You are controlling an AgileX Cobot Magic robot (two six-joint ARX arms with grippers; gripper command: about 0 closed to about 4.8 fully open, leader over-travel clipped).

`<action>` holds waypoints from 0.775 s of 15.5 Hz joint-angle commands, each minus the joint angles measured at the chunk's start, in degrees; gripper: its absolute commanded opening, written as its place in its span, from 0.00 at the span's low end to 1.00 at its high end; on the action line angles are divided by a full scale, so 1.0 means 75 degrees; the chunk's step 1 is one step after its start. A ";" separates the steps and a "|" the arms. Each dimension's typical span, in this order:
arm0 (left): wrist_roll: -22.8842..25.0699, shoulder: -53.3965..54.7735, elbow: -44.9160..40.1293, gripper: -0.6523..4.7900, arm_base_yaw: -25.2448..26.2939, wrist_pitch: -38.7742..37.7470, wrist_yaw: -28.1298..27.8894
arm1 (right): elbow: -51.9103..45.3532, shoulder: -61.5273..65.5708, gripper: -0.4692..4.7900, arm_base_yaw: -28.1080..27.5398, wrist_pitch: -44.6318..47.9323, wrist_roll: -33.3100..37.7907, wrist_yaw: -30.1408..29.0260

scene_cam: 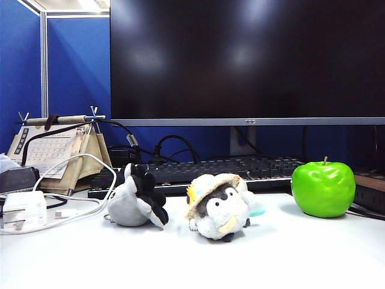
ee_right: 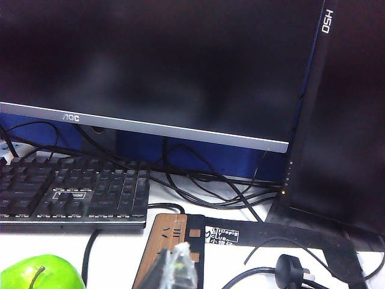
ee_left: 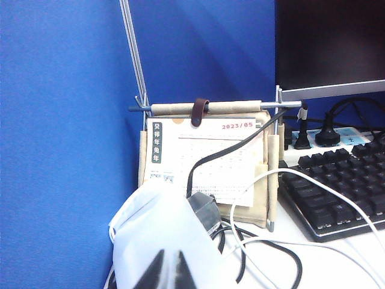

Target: Place the tilting octopus upright.

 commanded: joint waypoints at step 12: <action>-0.1052 -0.0006 0.0003 0.17 0.0006 0.0265 0.0178 | -0.0026 0.0000 0.08 0.0015 0.0245 0.0224 -0.0111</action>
